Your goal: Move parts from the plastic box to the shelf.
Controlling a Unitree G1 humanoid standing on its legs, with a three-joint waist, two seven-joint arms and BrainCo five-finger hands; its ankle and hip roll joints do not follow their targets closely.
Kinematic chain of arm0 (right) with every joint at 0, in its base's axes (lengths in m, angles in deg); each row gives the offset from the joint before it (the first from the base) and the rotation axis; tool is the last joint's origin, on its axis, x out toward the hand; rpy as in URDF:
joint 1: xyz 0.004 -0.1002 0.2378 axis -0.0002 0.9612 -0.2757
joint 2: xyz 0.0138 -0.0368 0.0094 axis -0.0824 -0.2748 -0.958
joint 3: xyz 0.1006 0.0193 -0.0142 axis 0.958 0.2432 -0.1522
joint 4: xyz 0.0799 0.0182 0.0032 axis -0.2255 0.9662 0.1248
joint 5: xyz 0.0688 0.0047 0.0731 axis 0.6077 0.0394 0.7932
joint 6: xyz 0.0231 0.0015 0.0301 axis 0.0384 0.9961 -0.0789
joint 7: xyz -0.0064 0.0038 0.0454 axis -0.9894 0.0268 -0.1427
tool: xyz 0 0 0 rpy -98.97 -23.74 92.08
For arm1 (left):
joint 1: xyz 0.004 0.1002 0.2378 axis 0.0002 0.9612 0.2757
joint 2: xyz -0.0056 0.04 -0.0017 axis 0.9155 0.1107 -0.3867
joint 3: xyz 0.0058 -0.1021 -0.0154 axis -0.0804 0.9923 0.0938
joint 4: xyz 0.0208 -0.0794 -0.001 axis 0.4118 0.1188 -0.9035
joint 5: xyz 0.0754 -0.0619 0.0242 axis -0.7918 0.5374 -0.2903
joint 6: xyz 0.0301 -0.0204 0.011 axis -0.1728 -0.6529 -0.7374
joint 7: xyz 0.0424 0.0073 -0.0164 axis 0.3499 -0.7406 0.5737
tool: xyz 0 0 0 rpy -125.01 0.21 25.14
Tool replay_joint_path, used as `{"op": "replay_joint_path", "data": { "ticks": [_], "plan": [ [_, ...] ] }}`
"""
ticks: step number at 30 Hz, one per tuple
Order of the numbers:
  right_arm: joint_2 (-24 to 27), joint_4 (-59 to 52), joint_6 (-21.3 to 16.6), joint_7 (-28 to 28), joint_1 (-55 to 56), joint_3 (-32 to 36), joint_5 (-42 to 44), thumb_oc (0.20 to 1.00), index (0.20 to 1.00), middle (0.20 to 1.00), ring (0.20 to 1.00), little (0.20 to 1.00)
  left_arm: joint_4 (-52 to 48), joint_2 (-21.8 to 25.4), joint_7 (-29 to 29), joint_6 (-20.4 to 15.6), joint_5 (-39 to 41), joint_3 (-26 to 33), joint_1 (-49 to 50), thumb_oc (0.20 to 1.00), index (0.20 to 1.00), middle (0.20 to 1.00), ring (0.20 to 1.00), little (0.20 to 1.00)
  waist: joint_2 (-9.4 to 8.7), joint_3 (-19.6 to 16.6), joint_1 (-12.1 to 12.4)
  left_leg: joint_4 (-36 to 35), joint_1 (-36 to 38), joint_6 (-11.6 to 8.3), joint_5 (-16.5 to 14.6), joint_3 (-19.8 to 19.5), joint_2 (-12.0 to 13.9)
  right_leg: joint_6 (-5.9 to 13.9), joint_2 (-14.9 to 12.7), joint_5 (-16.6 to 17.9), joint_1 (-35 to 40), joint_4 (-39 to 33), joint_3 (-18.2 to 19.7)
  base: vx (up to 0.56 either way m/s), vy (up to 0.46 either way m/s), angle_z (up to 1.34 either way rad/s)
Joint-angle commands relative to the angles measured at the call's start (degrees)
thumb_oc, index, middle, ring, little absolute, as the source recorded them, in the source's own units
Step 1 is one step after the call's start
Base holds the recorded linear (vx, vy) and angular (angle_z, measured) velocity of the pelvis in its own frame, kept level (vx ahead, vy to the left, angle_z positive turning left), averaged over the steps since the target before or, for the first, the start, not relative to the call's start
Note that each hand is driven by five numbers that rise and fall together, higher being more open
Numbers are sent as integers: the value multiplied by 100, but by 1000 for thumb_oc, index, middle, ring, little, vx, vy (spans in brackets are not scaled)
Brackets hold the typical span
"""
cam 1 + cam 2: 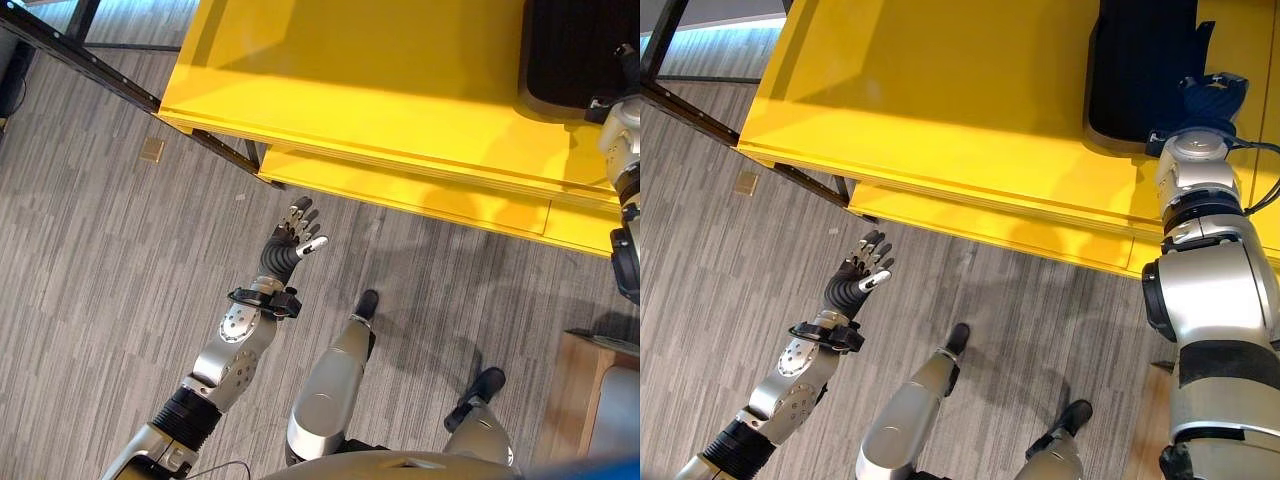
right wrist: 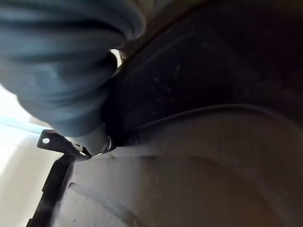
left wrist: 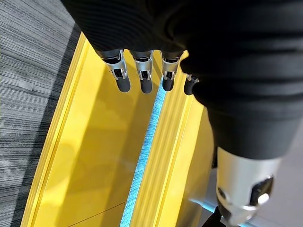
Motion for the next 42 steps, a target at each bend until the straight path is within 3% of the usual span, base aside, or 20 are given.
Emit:
{"op": "replay_joint_path", "data": {
  "ticks": [1,20,21,27,33,35,37,42],
  "plan": [
    [440,-168,-419,-101,-836,-240,252,1000,1000,1000,1000,1000,-521,254,-38,-397,172,131,-118,1000,1000,1000,1000,1000,-206,-21,73,73,-608,-33,303,145,130,-103,-165,-707,52,1122,326,0,0,0],
    [116,-441,-522,-185,-907,-228,344,1000,1000,1000,1000,1000,-456,362,-33,-445,208,181,-130,1000,1000,1000,1000,1000,-295,-119,61,22,-494,-63,313,167,185,-88,-88,-693,212,990,274,-5,3,0],
    [94,-517,-538,-193,-907,-229,327,1000,1000,1000,1000,1000,-443,362,-16,-445,211,185,-137,1000,1000,1000,1000,1000,-290,-118,52,-12,-508,-28,473,182,181,-110,-102,-566,172,971,235,-88,61,-2],
    [-44,-879,-620,-211,-823,-337,175,1000,1000,1000,1000,1000,-434,393,35,-470,264,227,-105,1000,1000,1000,1000,1000,-376,-181,-29,-58,-359,-48,485,224,255,-107,-53,-533,253,896,292,-26,16,-6],
    [-367,-2466,-732,-288,-67,-400,-496,1000,1000,1000,1000,1000,-375,373,72,-444,248,433,34,1000,1000,1000,1000,1000,-534,-228,-320,-140,-100,-77,512,334,435,-149,50,-498,283,839,512,-36,26,-20],
    [-506,-3800,-842,-258,729,-124,-774,1000,1000,1000,1000,1000,-333,337,87,-397,231,581,160,1000,1000,1000,1000,1000,-618,-266,-526,-234,108,-100,542,408,559,-160,113,-470,351,765,617,-27,-3,-26],
    [-637,-4433,-891,-182,1242,75,-933,1000,1000,1000,1000,1000,-299,343,119,-358,243,653,264,1000,1000,1000,1000,1000,-674,-318,-638,-374,234,-104,633,445,624,-167,162,-403,393,668,649,-33,-27,-27],
    [-1267,-6899,-1185,547,4168,1012,-1310,1000,1000,1000,1000,1000,-237,219,374,-178,92,1166,887,1000,1000,1000,1000,1000,-836,-675,-1102,-1101,989,-185,934,728,1115,-103,447,-255,694,195,886,17,-102,-53]
  ]
}}
